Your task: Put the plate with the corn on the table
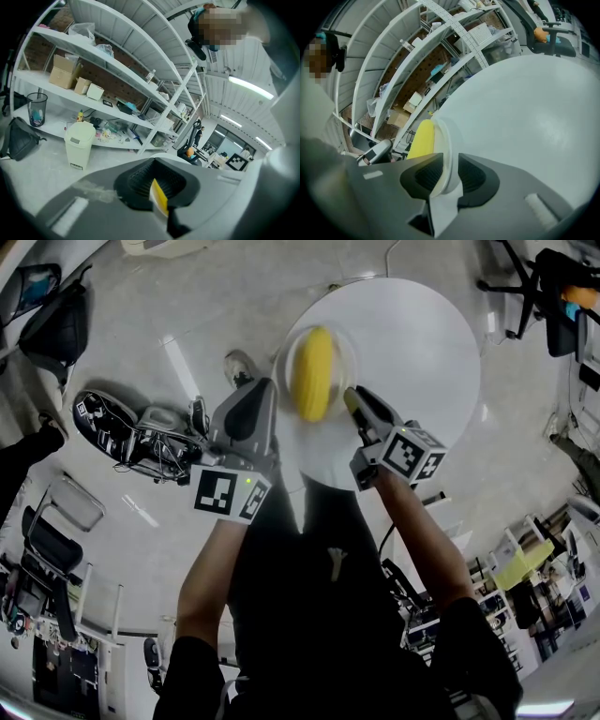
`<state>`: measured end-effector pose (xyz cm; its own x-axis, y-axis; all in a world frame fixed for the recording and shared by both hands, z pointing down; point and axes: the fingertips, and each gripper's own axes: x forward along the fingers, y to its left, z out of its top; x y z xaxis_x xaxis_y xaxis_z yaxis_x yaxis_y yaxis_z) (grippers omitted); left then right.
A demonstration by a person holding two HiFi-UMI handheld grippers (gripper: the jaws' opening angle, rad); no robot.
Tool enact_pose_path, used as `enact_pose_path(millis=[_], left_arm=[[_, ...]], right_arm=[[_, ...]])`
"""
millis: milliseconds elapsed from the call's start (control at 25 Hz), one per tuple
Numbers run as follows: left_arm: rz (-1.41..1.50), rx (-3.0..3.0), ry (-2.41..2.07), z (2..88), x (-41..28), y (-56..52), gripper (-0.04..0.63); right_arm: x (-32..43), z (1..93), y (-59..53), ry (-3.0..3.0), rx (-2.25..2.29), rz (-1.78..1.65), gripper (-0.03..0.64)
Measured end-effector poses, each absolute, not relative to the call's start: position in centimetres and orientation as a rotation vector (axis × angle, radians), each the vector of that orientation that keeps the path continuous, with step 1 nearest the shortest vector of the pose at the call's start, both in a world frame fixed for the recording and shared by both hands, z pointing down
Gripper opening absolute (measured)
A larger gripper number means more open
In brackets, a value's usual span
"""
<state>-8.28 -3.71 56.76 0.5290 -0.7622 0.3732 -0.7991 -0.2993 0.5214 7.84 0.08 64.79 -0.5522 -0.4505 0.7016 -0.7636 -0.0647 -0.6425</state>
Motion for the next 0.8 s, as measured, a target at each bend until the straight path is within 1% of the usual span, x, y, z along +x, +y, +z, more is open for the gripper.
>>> enact_pose_path(millis=[800], left_arm=[[0.072, 2.094, -1.263, 56.73, -7.84, -3.04, 0.003]], right_arm=[[8.30, 64.78, 0.31, -1.948, 1.337, 1.684, 0.094]])
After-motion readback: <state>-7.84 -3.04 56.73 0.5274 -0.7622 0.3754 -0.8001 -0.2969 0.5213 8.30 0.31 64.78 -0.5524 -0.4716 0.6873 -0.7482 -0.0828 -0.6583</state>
